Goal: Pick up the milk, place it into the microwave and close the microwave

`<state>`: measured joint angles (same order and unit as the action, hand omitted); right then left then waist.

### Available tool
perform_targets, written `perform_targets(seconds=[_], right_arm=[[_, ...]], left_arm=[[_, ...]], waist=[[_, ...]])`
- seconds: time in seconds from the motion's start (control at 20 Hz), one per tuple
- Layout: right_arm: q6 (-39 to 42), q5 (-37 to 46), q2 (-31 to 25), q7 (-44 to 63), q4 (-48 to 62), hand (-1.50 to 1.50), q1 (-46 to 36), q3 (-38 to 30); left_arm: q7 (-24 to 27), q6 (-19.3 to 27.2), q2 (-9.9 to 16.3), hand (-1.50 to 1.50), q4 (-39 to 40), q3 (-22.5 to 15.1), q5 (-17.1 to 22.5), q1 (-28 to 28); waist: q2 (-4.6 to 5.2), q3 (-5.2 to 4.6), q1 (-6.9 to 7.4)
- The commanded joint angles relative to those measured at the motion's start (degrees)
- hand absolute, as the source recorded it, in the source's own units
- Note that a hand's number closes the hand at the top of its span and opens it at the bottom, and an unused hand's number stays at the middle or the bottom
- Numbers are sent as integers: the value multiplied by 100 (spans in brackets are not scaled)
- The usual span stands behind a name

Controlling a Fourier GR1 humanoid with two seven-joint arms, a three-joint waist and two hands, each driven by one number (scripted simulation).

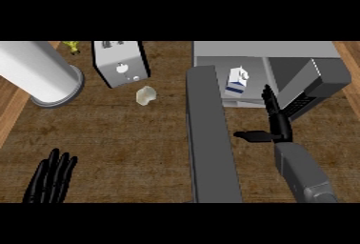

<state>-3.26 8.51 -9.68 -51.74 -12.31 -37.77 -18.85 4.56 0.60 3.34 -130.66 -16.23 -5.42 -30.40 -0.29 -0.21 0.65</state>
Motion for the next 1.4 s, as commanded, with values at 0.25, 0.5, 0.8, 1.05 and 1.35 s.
perform_targets(seconds=[0.25,0.5,0.8,1.05,1.35], right_arm=[[878,-177,184,-513,-367,-150,1088,135],[1581,-294,179,-816,-602,-150,1667,214],[1985,-458,74,-835,-1587,-150,2484,418],[2252,-734,-27,-564,-2434,-150,3105,512],[2367,-879,-73,-593,-3171,-150,3924,755]], left_arm=[[28,-491,172,-150,645,-300,168,542],[-188,-723,345,150,877,-462,-35,896],[81,-580,26,150,1476,-751,-204,1115],[-795,-833,15,150,1733,-497,-122,2296],[-826,-1216,-109,150,2545,-1050,-311,2829]], waist=[[10,17,-136],[15,18,-144],[-5,9,-174],[9,12,-197],[19,15,-189]])
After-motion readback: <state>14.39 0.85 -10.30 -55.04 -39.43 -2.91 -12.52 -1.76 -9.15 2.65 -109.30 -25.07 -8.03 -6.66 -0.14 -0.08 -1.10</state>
